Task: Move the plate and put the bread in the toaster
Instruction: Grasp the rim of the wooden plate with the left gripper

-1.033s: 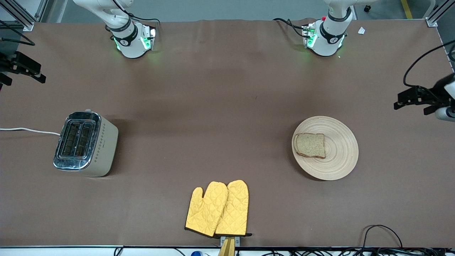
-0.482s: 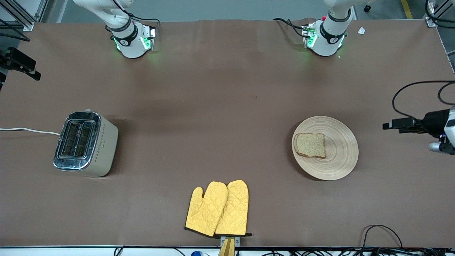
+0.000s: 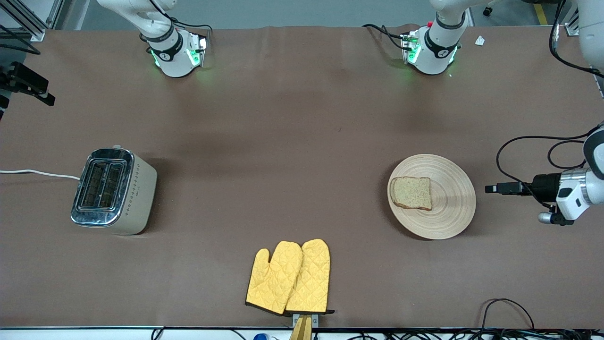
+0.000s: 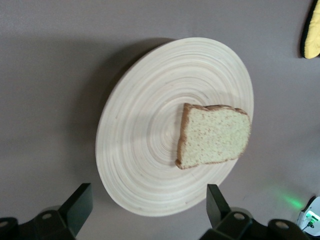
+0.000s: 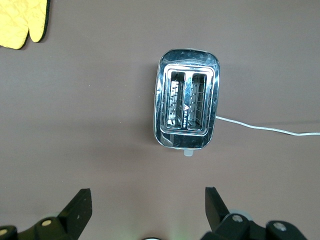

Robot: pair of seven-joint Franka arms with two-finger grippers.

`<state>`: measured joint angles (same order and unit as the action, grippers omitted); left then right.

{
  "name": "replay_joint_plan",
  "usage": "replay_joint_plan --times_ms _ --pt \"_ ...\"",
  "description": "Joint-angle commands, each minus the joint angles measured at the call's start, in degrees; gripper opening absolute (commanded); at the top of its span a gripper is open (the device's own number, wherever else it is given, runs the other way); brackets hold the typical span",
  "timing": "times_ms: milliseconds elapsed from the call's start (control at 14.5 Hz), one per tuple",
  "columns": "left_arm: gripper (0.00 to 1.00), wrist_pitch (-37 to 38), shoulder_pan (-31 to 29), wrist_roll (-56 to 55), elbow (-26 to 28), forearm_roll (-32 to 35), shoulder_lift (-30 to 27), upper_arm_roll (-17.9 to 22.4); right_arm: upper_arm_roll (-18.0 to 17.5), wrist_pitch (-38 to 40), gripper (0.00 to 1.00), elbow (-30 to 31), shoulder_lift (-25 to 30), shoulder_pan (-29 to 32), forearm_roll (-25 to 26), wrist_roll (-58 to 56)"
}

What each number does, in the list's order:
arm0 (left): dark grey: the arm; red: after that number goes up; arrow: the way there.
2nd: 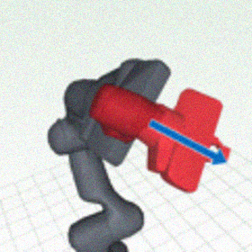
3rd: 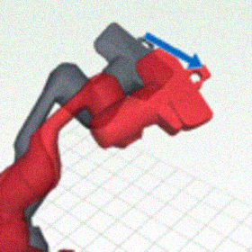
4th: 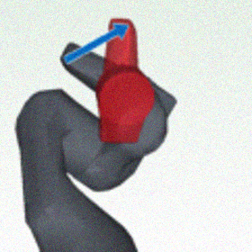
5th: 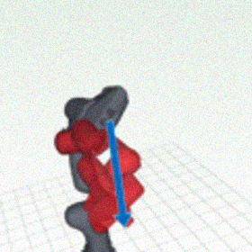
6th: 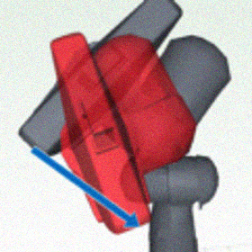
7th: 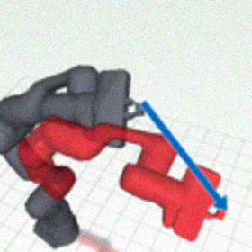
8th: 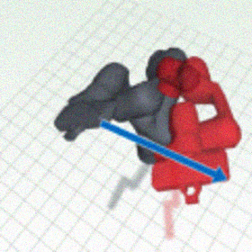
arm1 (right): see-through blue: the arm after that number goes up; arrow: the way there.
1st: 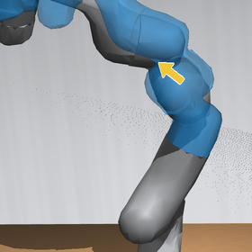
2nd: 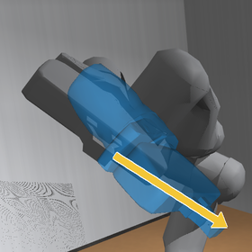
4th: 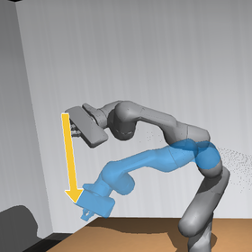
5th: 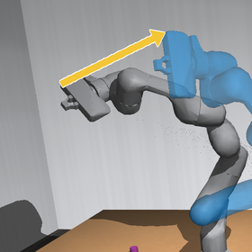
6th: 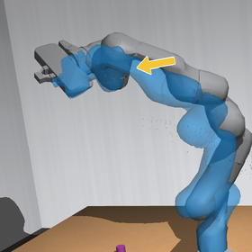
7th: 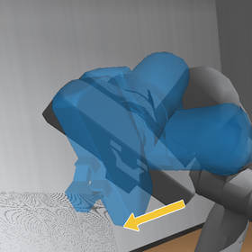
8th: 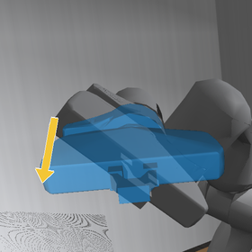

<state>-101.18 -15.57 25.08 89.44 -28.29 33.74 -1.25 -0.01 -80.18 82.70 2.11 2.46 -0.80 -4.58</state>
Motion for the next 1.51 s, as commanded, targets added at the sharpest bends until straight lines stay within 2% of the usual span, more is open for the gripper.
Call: replay_joint_plan --times_ms 0,620,757,895,1239,1377,1446 --pt "1.0 -1.03 -1.65 4.87 -0.85 -3.17 4.56 -0.15 -0.34 0.63 1.0 0.35 0.71 -0.35 0.36 0.98" --pt "1.0 -5.34 -1.22 12.44 -0.85 -10.29 11.6 -0.51 -0.16 0.81 1.0 0.62 0.71 -1.23 0.62 0.98" --pt "0.95 -5.34 -1.04 13.06 -0.85 -11.08 12.31 -0.59 -0.16 0.81 1.0 0.7 0.62 -1.15 0.62 0.98" --pt "0.83 -5.34 -1.04 16.3 -0.85 -11.7 13.01 -0.59 -0.16 0.72 1.0 0.7 0.62 -1.23 0.62 0.98" --pt "0.28 -5.34 -1.04 24.65 -0.85 -11.7 13.46 -0.59 -0.16 0.81 1.0 0.7 0.62 -1.23 0.62 0.98" --pt "0.15 -5.34 -1.04 25.72 -0.85 -11.7 13.46 -0.59 -0.16 0.72 1.0 0.7 0.62 -1.23 0.62 0.89" --pt "0.04 -5.34 -1.04 26.33 -0.85 -11.88 13.46 -0.68 -0.16 0.81 1.0 0.7 0.62 -1.23 0.62 0.89"
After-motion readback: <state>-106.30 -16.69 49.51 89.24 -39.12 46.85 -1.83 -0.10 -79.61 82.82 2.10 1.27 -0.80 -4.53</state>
